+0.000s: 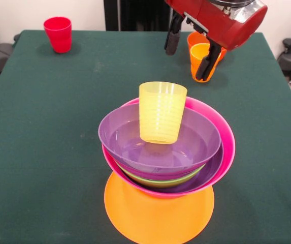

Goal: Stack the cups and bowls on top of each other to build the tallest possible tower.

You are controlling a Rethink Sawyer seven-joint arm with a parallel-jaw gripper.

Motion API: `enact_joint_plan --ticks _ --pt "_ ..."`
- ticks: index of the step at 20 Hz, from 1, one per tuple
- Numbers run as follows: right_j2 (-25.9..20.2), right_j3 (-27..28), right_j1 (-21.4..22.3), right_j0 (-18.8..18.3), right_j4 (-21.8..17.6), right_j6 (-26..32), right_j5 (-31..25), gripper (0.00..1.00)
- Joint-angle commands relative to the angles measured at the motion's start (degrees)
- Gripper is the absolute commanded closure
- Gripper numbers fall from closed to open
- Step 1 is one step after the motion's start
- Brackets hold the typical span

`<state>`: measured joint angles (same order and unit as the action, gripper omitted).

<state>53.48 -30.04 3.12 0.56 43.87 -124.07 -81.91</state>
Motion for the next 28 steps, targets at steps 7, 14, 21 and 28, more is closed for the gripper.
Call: enact_joint_plan --ticks 7,14,21,28 --pt "-15.7 -13.7 2.8 1.9 -5.6 5.0 13.6 0.00" --pt "-17.6 -16.4 3.9 2.8 -7.2 4.1 16.3 0.00" --pt "-19.2 -15.9 4.1 2.4 -8.7 3.0 16.6 0.00" --pt "-20.1 -14.2 3.9 1.6 -10.3 2.3 14.5 0.00"
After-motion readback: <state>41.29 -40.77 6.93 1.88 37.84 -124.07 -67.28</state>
